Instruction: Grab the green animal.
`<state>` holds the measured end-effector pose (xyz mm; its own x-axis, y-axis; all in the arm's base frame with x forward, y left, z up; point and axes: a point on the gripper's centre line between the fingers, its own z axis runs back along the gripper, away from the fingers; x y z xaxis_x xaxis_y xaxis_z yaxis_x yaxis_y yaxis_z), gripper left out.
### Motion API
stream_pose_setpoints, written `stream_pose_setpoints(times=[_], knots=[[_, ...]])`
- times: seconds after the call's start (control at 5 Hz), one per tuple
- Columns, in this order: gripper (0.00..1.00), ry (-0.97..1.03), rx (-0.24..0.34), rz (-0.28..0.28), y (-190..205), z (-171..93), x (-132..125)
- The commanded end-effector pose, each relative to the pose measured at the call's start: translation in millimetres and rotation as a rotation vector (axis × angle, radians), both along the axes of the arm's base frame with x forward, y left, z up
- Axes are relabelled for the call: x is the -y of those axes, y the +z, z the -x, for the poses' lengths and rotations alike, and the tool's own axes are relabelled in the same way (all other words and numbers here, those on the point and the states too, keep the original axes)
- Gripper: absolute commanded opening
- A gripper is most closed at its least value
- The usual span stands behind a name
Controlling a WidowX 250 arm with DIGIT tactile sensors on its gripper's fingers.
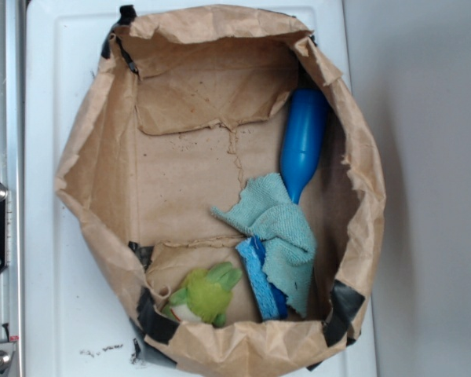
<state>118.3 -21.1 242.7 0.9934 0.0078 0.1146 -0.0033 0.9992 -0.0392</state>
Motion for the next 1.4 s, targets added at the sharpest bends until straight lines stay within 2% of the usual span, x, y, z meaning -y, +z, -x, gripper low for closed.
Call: stream_pose_setpoints(times=[0.0,0.2,0.4,0.6,1.0,1.2], knots=[[1.00,0.000,0.000,0.000,0,0,0],[1.00,0.038,-0.019,0.029,1,-8,-2],[1.00,0.122,0.024,0.026,2,-14,-4],[1.00,0.179,0.043,0.020,-4,-50,-7],[1.00,0.200,0.099,0.016,-25,-150,12],[1.00,0.349,0.135,0.036,-36,-186,-8]])
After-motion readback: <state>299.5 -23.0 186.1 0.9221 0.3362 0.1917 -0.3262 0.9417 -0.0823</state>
